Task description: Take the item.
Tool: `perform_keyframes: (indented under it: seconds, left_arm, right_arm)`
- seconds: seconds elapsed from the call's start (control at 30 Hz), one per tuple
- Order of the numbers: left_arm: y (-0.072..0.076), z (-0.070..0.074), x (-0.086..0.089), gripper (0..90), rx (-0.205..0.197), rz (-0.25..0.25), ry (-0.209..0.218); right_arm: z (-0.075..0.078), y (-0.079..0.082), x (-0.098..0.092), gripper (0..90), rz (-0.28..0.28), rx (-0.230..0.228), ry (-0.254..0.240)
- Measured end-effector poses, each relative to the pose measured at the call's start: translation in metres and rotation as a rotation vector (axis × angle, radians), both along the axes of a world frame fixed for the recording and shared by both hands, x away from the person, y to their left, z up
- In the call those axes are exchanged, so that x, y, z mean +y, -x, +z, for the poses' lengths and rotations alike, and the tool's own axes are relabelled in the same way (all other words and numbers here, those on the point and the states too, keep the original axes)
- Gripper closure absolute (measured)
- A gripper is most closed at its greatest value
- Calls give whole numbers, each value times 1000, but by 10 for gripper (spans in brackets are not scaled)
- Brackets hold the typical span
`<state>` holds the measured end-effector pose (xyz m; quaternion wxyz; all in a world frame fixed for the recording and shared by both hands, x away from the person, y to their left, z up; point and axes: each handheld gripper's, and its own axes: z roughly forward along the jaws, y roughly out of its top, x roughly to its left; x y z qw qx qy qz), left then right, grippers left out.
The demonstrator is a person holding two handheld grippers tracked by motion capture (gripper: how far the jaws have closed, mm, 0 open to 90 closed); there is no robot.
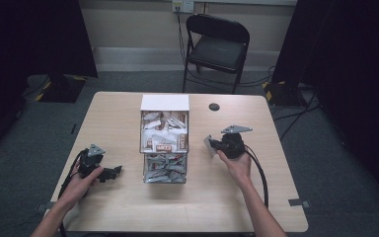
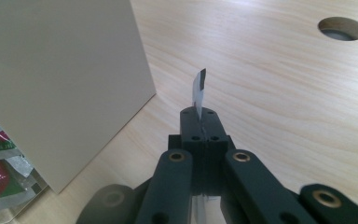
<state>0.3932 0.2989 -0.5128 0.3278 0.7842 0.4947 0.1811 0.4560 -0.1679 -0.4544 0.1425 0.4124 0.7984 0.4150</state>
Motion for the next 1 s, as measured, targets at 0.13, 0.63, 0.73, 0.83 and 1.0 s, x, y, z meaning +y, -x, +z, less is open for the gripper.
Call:
perform_keyframes:
  seconds: [0.13, 0.63, 0.73, 0.83, 1.0]
  left_arm:
    - [0, 0, 0, 0, 0, 0, 0]
    - [0, 0, 0, 0, 0, 0, 0]
    - [0, 0, 0, 0, 0, 0, 0]
    - [0, 0, 0, 0, 0, 0, 0]
    - [0, 0, 0, 0, 0, 0, 0]
  right_arm:
    - [-6, 0, 4, 900, 10, 12, -16]
    - [-28, -5, 19, 900, 31, 80, -53]
    - [-31, -6, 23, 900, 38, 86, -55]
    - [-32, -6, 24, 900, 39, 91, -51]
    - [-38, -7, 26, 891, 43, 109, -46]
